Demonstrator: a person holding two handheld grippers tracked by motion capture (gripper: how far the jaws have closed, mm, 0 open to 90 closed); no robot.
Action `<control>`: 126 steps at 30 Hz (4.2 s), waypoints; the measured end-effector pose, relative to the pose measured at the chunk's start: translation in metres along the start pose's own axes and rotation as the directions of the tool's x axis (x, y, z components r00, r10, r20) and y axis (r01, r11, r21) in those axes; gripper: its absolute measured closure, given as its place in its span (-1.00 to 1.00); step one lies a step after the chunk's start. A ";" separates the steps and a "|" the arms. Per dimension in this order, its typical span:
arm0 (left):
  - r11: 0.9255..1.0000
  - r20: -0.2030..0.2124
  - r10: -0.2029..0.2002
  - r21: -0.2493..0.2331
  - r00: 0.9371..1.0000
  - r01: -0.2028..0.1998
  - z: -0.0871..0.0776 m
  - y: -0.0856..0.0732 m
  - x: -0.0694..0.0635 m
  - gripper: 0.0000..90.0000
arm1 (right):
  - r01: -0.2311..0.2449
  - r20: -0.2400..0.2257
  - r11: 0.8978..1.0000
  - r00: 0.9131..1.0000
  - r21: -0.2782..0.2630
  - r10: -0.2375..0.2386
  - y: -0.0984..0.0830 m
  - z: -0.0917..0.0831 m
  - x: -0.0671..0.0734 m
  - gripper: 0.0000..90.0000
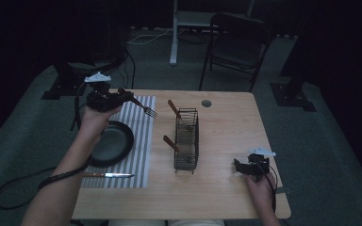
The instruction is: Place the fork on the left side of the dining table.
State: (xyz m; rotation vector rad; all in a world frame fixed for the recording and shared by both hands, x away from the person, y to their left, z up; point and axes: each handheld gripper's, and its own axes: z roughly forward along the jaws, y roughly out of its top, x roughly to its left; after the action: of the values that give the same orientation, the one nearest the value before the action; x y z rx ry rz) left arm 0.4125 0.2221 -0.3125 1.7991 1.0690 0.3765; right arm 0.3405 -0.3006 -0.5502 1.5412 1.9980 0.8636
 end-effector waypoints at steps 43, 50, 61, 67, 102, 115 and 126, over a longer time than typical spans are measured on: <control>0.950 -0.154 -0.311 -0.020 0.938 0.311 0.044 -0.071 0.128 0.79 | -0.006 0.010 1.000 1.000 -0.001 0.006 0.001 0.001 0.001 -0.70; 0.925 -0.129 -0.377 -0.006 0.917 0.380 0.048 -0.079 0.150 0.79 | -0.006 0.010 1.000 1.000 -0.002 0.006 0.000 0.001 0.001 -0.70; 0.916 -0.119 -0.395 0.021 0.911 0.400 0.056 -0.090 0.155 0.79 | -0.003 0.007 1.000 1.000 -0.002 0.003 0.000 0.000 0.001 -0.70; 0.886 -0.098 -0.461 0.011 0.882 0.464 0.061 -0.091 0.171 0.78 | -0.010 0.010 1.000 1.000 -0.001 0.010 0.001 0.001 0.002 -0.70; 0.860 -0.222 -0.498 -0.006 0.838 0.510 0.080 -0.118 0.181 0.42 | -0.010 0.010 1.000 1.000 -0.001 0.010 0.001 0.001 0.002 -0.70; 0.832 -0.239 -0.535 0.017 0.811 0.554 0.084 -0.128 0.194 0.24 | -0.010 0.010 1.000 1.000 0.000 0.010 0.001 0.001 0.002 -0.70; 0.837 -0.346 -0.485 0.082 0.803 0.541 0.090 -0.131 0.194 0.22 | -0.010 0.011 1.000 1.000 -0.001 0.010 0.001 0.001 0.002 -0.70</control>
State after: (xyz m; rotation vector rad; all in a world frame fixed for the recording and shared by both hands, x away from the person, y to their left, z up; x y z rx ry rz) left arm 0.5164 0.3436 -0.5061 1.5378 1.8146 0.2369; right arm 0.3415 -0.2987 -0.5500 1.5536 1.9841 0.8582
